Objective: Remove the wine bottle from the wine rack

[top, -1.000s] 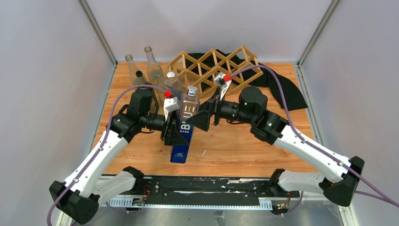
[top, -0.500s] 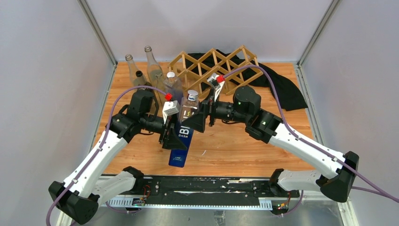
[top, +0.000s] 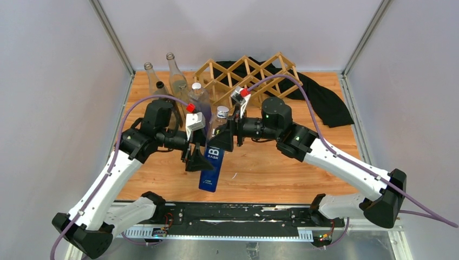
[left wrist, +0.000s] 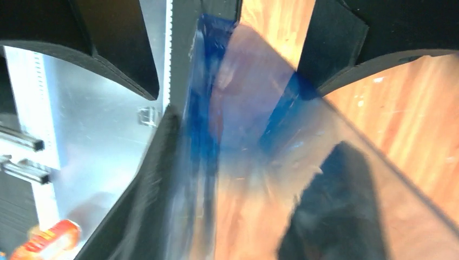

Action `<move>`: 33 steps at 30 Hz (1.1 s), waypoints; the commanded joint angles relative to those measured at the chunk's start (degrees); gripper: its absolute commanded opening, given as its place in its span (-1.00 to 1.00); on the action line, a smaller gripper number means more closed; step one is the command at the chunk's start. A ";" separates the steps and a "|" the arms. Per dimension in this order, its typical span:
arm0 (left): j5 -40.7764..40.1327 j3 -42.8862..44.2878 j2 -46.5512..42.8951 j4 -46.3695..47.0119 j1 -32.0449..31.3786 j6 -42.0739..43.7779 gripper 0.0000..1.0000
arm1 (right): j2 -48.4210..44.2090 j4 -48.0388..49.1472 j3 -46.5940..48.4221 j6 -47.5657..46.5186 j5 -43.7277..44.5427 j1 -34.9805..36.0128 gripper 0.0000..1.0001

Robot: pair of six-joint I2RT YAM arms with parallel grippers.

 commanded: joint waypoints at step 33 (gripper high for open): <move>-43.93 -19.85 -6.97 30.86 33.57 -7.24 1.00 | 25.11 13.40 14.02 -19.81 36.66 -9.73 -1.00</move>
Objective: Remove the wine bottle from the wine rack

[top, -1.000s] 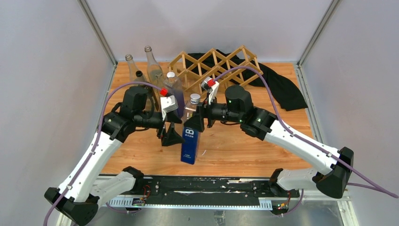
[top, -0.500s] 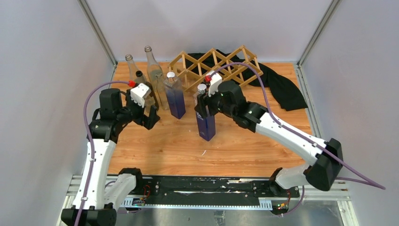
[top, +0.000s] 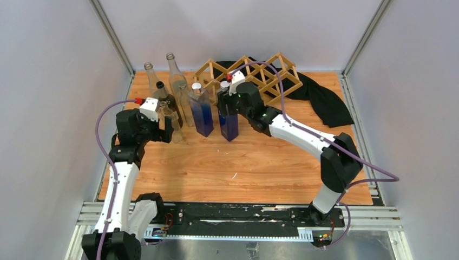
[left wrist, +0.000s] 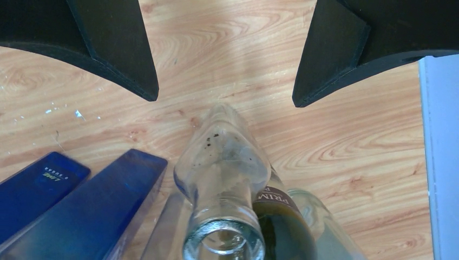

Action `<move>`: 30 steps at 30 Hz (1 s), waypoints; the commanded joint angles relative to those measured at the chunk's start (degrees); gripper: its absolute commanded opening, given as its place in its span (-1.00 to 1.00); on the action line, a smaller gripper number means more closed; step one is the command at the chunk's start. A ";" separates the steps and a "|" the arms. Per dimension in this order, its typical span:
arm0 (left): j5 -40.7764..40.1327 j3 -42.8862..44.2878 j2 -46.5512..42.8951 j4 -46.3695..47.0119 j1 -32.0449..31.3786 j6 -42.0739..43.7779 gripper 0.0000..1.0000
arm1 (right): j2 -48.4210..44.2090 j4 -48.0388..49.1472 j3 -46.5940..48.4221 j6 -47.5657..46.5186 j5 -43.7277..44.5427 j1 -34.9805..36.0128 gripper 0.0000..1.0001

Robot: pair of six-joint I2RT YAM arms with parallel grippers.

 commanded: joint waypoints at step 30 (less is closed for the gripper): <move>4.06 -4.13 2.66 9.36 2.15 -2.51 1.00 | 4.21 8.53 5.97 0.33 -0.73 -0.37 0.83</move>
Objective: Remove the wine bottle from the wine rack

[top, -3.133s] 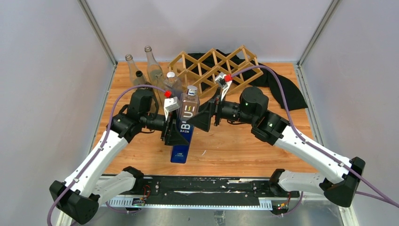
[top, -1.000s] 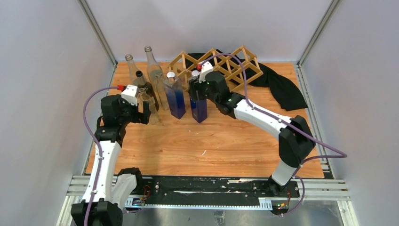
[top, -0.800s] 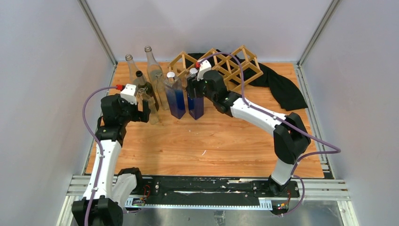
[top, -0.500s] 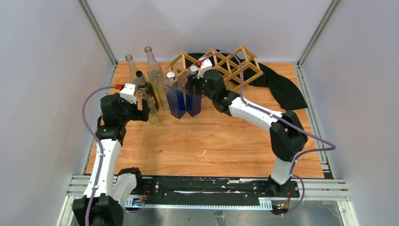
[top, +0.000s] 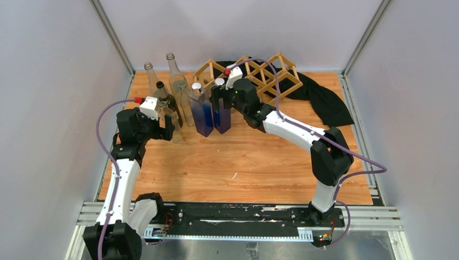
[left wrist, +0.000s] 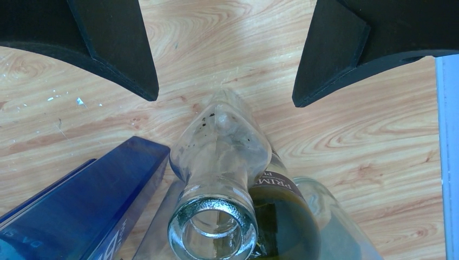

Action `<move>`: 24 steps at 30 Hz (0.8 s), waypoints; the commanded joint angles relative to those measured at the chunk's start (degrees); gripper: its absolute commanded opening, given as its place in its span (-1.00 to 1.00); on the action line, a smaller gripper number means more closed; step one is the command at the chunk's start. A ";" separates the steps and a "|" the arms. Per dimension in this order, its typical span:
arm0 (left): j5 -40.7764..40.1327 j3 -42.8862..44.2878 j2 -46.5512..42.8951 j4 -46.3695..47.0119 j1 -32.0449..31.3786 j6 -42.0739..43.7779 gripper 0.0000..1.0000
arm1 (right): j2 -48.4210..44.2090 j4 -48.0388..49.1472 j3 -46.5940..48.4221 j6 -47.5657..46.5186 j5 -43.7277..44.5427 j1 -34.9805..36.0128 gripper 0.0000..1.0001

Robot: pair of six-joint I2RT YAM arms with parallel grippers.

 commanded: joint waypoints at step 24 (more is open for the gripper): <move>1.79 -6.97 -0.67 8.91 0.50 1.14 1.00 | -40.99 -18.71 -21.30 14.23 12.58 1.00 0.93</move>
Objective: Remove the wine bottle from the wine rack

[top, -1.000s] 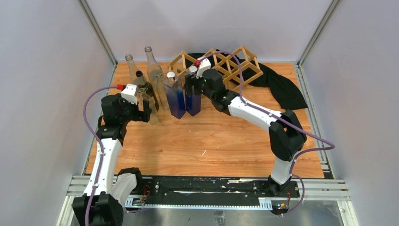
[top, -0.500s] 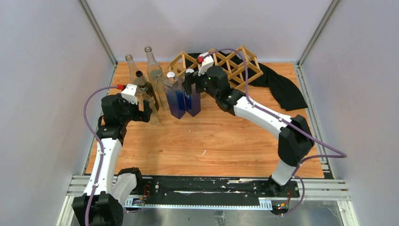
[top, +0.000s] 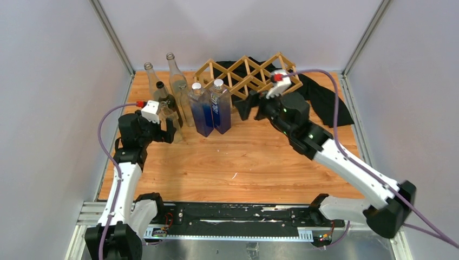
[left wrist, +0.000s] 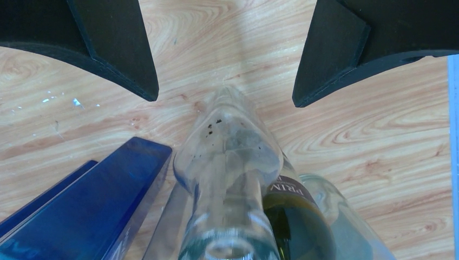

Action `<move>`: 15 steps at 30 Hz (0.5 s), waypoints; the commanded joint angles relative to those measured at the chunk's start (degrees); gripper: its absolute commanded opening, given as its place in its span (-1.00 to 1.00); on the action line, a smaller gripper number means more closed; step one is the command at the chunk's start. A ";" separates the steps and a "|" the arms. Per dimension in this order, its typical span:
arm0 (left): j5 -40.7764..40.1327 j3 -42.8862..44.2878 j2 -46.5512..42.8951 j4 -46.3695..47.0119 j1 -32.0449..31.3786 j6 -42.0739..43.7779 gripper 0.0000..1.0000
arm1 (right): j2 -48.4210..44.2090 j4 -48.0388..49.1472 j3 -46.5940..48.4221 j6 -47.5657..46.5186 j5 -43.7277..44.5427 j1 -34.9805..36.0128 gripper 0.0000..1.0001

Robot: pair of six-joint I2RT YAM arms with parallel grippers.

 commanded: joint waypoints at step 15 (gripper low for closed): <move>2.00 -14.64 13.26 35.89 0.47 -5.05 1.00 | -26.24 1.23 -41.75 -6.19 42.06 -28.33 0.95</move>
